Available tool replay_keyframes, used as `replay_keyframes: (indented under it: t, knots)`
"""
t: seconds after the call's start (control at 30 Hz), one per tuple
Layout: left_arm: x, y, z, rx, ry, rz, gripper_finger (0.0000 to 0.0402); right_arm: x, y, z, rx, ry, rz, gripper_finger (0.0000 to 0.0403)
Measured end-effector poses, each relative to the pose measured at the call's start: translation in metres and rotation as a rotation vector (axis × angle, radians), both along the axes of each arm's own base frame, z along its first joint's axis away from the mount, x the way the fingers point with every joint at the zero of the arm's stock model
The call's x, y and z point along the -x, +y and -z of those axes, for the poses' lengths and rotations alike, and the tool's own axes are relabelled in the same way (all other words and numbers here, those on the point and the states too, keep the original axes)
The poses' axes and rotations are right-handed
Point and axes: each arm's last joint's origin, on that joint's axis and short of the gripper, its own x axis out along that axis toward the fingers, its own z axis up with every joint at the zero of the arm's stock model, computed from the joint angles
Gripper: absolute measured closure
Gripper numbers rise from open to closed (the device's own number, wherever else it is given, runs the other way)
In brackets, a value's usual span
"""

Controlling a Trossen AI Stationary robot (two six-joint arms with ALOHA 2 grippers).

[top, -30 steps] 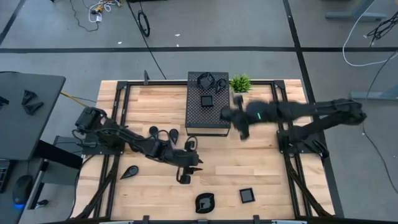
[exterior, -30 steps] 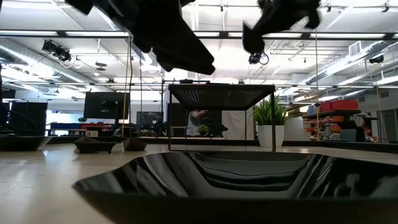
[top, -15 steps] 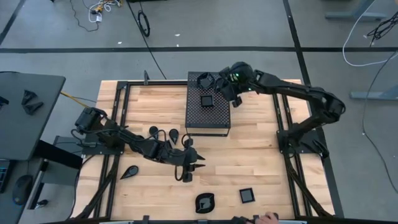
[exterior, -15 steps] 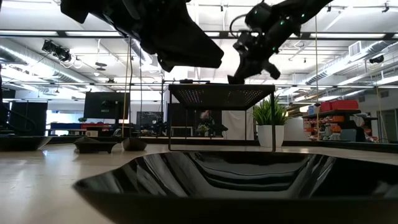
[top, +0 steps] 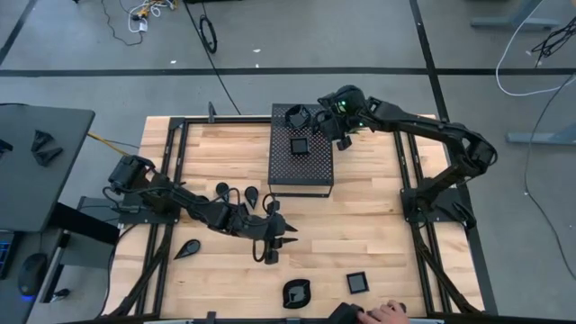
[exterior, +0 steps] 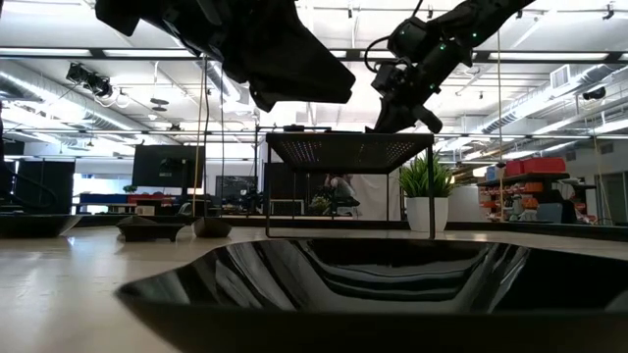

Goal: Pick & Place Mini shaped plates
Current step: Stack the black drop-shaped plate on top of the black drop-shaped plate on the shelf

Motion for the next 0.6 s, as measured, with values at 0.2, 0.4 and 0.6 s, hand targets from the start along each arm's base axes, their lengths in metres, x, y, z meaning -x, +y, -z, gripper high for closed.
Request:
replay_keyframes:
  t: [0.2,0.4,0.6]
  knots:
    - [-0.0001,0.0000,-0.0001,0.001,-0.001,0.000,0.0275,0.0013,-0.0011,0.0022,0.002,0.006,0.010,0.0374]
    - [-0.0001,0.0000,-0.0001,0.001,-0.001,0.000,0.0275,0.0017,-0.0014,0.0026,-0.001,0.008,0.013,0.0368]
    - [0.0000,0.0000,-0.0001,0.001,-0.001,0.000,0.0275,0.0014,-0.0016,0.0023,0.001,0.003,0.014,0.0330]
